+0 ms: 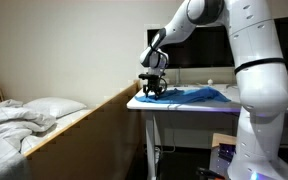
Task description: Hang the blue shirt on the wooden object
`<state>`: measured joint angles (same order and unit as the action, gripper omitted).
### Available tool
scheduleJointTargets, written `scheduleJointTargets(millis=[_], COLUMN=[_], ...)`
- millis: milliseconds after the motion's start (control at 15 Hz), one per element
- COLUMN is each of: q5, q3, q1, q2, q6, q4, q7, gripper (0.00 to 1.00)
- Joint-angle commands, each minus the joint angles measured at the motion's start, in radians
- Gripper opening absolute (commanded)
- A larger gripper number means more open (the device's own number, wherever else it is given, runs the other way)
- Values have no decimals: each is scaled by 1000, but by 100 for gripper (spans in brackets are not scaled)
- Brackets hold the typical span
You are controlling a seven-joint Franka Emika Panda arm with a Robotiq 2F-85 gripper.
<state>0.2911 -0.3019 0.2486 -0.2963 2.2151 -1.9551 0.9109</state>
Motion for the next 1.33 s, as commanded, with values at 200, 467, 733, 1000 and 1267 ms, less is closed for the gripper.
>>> scheduleJointTargets(millis=[200, 467, 733, 1000, 1267], q5=[15, 21, 27, 3, -31], q3=[14, 26, 40, 50, 59], q1=[6, 4, -1, -22, -52], q2=[6, 18, 39, 100, 173], q6=[7, 16, 28, 71, 114], q4=[12, 5, -2, -24, -44], q7=[-19, -54, -83, -78, -56], gripper=[26, 2, 2, 2, 2])
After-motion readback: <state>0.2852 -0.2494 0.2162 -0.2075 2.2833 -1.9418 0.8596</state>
